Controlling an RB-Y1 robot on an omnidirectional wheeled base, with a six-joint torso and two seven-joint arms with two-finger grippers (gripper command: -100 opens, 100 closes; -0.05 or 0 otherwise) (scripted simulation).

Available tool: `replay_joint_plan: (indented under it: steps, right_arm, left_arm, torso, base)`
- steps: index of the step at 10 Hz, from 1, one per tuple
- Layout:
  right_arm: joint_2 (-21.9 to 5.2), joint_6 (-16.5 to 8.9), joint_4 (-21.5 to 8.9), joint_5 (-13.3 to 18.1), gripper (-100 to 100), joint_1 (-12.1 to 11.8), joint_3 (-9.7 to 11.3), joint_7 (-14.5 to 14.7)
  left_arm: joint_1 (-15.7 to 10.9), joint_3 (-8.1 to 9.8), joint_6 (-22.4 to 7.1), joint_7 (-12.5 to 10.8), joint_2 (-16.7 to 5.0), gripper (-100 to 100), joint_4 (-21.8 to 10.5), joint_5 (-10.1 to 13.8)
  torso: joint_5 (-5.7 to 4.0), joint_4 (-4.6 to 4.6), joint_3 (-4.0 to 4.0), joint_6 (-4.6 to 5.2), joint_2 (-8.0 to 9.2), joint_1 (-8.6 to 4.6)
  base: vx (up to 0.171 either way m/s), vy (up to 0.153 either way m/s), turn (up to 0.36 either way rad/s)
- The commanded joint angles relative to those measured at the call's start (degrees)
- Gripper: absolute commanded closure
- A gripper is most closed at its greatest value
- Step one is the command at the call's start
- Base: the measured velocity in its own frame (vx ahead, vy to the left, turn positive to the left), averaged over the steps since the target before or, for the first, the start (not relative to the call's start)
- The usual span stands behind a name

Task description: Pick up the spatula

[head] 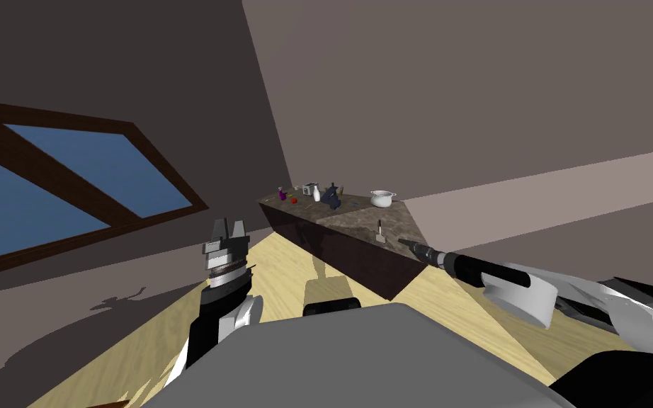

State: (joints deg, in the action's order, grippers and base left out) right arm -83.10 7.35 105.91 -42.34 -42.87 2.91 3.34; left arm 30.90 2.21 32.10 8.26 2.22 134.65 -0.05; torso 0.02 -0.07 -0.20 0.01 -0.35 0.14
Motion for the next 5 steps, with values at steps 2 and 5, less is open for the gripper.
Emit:
replay_joint_plan:
  steps: [2,5]
  right_arm:
    - [-4.21,-2.63,-0.54,-2.5,-100,-1.85,0.7,0.75]
    - [-9.49,-5.5,-1.91,-5.55,-100,-3.41,2.81,1.38]
  left_arm:
    - [0.0,0.0,0.0,0.0,0.0,0,0.0,0.0]
    - [0.0,0.0,0.0,0.0,0.0,0,0.0,0.0]
  torso:
    - [0.01,0.01,0.02,0.02,0.05,0.01]
    - [0.0,-0.02,-0.04,-0.01,-0.07,0.01]
  base:
    - [0.081,0.036,0.114]
    - [0.117,0.036,0.145]
